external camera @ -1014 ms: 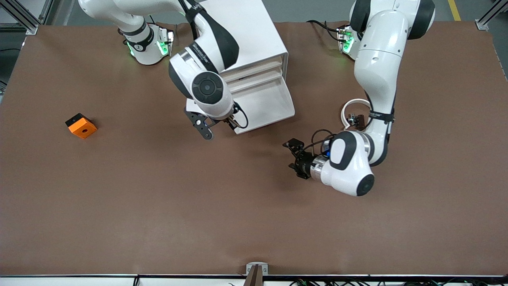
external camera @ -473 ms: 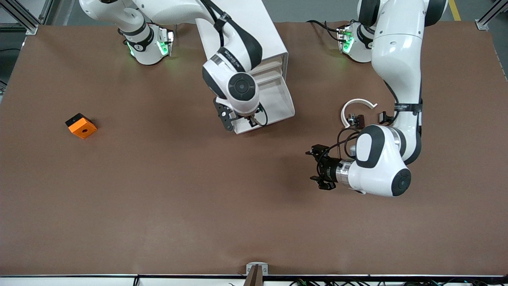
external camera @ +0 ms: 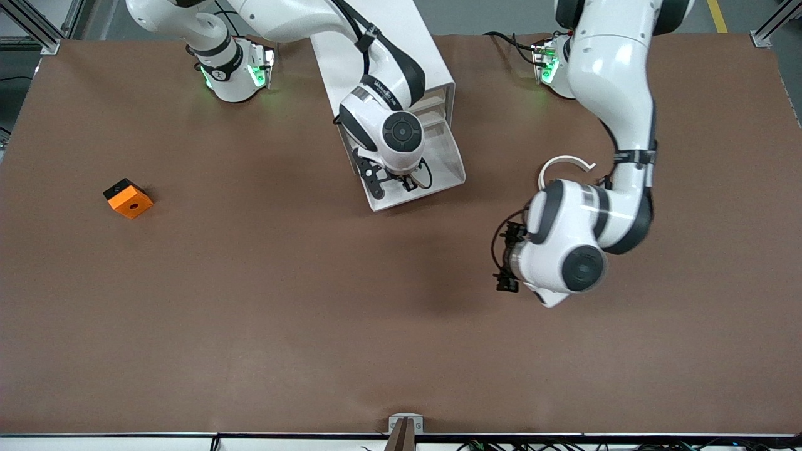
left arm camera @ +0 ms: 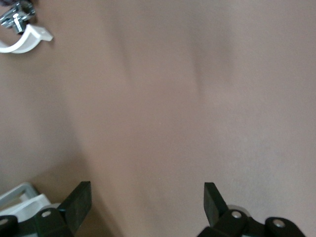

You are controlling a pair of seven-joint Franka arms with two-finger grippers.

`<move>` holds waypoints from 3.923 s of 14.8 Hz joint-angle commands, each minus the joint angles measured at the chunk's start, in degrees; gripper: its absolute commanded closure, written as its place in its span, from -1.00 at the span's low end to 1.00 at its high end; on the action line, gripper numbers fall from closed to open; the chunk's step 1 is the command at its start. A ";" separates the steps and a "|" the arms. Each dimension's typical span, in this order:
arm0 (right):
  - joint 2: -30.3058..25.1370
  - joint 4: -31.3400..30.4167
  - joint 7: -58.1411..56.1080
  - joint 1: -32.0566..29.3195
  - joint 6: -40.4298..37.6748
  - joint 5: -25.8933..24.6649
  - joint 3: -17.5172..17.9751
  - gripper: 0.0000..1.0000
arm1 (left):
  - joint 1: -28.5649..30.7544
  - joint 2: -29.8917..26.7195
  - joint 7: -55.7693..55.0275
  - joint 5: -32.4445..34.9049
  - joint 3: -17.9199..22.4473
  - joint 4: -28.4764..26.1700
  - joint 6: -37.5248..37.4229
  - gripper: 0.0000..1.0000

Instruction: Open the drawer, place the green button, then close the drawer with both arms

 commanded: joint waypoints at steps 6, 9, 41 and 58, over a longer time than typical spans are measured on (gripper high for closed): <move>-5.99 3.13 -0.41 -2.46 -9.66 1.33 -0.90 -1.00 | -6.61 -4.84 18.39 2.83 0.58 -7.80 3.97 -1.00; -11.08 5.59 -3.29 -6.41 -17.04 1.50 -0.72 -1.00 | -8.63 -10.54 28.48 2.83 -0.21 -18.58 12.83 -1.00; -35.62 -1.78 -97.26 -46.24 -26.39 -8.52 -1.60 -1.00 | -19.01 -13.73 38.89 -3.23 -19.29 -36.74 32.90 -1.00; -35.18 4.72 -101.57 -48.61 -26.65 -9.13 -1.87 -1.00 | 13.23 -26.89 47.22 20.32 -18.05 -27.61 18.01 -1.00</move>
